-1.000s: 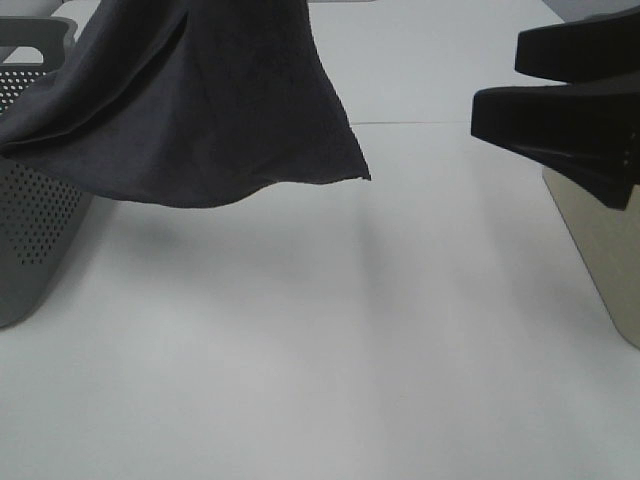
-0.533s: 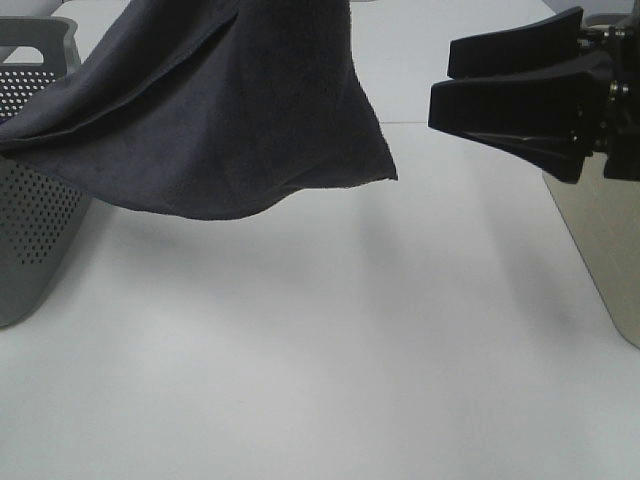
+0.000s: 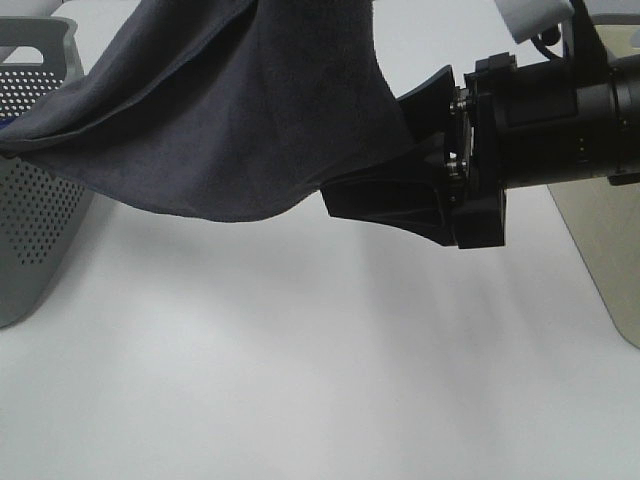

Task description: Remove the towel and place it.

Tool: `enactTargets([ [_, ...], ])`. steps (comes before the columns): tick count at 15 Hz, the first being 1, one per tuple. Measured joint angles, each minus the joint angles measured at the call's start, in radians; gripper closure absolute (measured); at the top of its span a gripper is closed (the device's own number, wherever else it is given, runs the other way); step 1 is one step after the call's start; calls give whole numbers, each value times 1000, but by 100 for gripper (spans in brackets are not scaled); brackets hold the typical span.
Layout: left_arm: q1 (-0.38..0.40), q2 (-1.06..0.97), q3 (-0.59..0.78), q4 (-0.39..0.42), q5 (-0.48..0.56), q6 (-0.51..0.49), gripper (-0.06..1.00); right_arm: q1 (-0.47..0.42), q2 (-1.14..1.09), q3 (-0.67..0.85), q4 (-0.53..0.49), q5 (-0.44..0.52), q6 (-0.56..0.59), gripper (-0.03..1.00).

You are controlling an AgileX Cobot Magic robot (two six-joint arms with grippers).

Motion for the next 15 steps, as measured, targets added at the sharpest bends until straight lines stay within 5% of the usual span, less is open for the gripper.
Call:
enactTargets([
  [2,0,0,0,0,0,0,94,1,0,0,0,-37,1,37],
  [5,0,0,0,4,0,0,94,1,0,0,0,-39,15,86],
  [6,0,0,0,4,0,0,94,1,0,0,0,-39,38,95],
  [9,0,5,0,0,5,-15,94,1,0,0,0,-40,138,95],
  [11,0,26,1,1,38,-49,94,1,0,-17,-39,-72,304,95],
  [15,0,55,6,147,59,-63,94,1,2,-195,-503,-65,919,95],
])
